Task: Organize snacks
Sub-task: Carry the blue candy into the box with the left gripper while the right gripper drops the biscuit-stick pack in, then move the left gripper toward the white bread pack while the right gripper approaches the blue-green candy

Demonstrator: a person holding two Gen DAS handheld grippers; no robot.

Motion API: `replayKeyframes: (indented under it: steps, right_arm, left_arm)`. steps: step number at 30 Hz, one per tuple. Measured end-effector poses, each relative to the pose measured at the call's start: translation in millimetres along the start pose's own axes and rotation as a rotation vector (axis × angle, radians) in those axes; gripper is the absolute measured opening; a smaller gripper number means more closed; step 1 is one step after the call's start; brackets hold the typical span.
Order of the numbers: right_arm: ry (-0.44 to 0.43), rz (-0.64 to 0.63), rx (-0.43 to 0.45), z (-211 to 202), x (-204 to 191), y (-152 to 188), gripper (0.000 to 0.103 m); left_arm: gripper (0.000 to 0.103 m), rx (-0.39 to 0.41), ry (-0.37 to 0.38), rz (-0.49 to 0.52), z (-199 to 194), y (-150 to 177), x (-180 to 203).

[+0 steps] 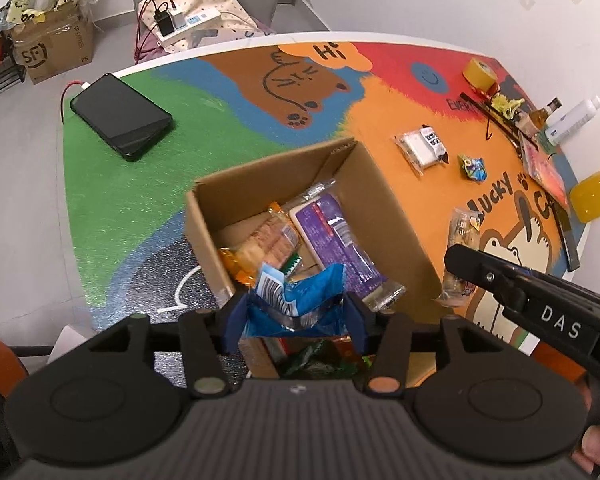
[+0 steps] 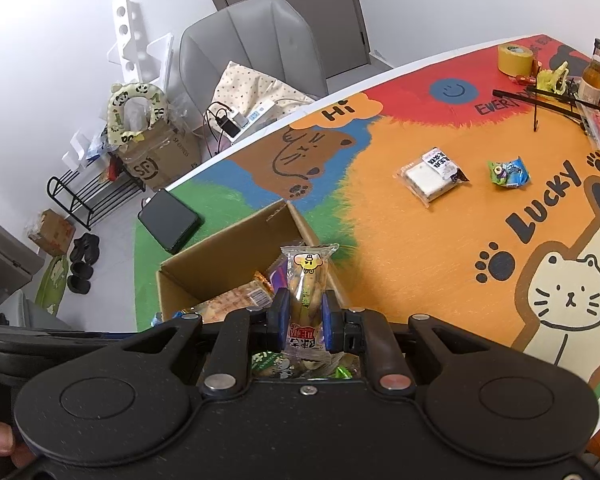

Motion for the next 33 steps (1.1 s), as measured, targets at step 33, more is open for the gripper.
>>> replayKeyframes:
  steps: [33]
  right_arm:
    - [-0.003, -0.035, -0.101, 12, -36, 23, 0.032]
  left_arm:
    - [0.074, 0.052, -0.003, -0.125, -17, -2, -56]
Point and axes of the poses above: each gripper's, at about its wrist camera, not at the fingertips, and z roughly the way its jaws point, x to its right, y to its underside, the point moved 6 cm from there along z, roughly the way its jaws point, and after that the axes turned 4 degrees about z, right-handed, at the moved point
